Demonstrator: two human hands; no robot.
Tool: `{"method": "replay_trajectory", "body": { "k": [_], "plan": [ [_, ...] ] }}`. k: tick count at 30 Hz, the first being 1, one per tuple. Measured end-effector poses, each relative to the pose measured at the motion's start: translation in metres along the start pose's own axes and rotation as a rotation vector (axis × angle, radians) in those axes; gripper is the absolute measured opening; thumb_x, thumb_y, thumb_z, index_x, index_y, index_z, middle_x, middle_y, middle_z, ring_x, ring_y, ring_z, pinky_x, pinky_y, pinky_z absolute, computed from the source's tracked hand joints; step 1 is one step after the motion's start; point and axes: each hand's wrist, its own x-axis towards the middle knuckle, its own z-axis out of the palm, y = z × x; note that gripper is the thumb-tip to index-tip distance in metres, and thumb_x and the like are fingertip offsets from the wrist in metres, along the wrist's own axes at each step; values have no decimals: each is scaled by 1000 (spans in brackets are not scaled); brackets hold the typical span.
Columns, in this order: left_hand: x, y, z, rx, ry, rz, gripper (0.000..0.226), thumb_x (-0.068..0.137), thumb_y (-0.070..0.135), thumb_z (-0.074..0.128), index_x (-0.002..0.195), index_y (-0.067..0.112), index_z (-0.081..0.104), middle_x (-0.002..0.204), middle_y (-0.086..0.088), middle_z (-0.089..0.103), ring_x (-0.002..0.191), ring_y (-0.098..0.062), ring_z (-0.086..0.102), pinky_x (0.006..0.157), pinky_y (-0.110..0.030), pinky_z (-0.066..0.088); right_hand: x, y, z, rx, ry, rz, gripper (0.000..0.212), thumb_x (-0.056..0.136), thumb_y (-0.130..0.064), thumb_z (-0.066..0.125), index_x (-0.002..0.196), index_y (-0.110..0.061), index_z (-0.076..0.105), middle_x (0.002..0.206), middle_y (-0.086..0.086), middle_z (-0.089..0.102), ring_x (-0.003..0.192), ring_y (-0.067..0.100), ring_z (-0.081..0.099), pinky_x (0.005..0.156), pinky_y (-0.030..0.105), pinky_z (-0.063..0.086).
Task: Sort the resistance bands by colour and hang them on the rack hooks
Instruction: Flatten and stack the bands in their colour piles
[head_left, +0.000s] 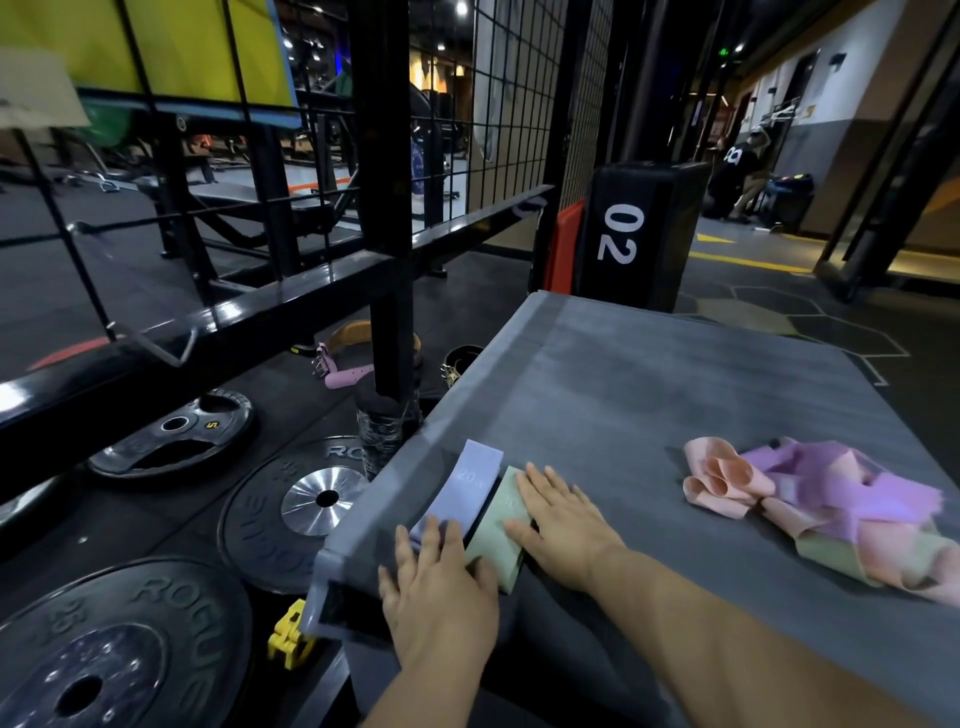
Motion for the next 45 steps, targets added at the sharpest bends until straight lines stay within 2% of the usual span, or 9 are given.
{"method": "replay_trajectory", "body": {
  "k": [18,29,33,36,39,42,43,45],
  "plan": [
    [-2,-3,3,101,-21,19,62,99,53,23,153,30,3,160,11,-10,146,-20,-20,118,-50,-6,0,5,5,-17,2,-29,68,100,-57,17,154,-25,-8,161,-9,-15,147,9,-15,121,34,-8],
    [-2,9,-9,71,78,89,60,100,50,23,154,27,7,161,9,-7,147,-19,-19,117,-47,-8,-8,3,0,33,83,-33,65,101,-53,20,155,-26,-3,160,-13,-17,148,10,-15,121,36,-5],
    [-6,22,-11,61,123,171,59,100,48,25,153,26,13,161,9,-4,147,-17,-17,117,-46,-9,-15,12,-2,77,113,-17,63,101,-53,20,155,-28,1,160,-14,-13,148,8,-13,121,35,-4],
    [-11,41,-4,32,158,280,57,98,48,18,151,26,22,161,11,5,146,-10,-13,118,-41,0,-30,26,-3,78,120,8,62,101,-53,21,155,-28,5,161,-13,-11,148,7,-12,120,33,-4],
    [-20,64,14,21,97,379,50,100,44,25,148,32,30,158,16,18,147,-6,3,117,-35,9,-54,51,-3,66,135,52,59,102,-50,25,155,-26,13,162,-10,-3,149,8,-8,119,34,-1],
    [-36,87,30,-1,94,450,39,96,37,43,132,31,56,143,17,47,138,-11,36,107,-40,26,-87,88,-2,52,216,128,53,101,-48,31,150,-27,28,160,-8,18,148,11,8,118,33,10],
    [-40,94,36,16,85,478,38,95,37,43,129,31,58,139,18,50,135,-11,40,104,-40,27,-99,101,-2,50,240,159,50,101,-47,32,147,-28,33,156,-8,26,146,12,16,117,32,15],
    [-47,107,47,53,23,515,42,100,40,32,139,35,45,145,22,40,139,-6,27,108,-35,18,-123,125,-2,43,272,223,50,98,-52,29,141,-29,42,147,-10,37,139,13,28,113,31,21]
  ]
}}
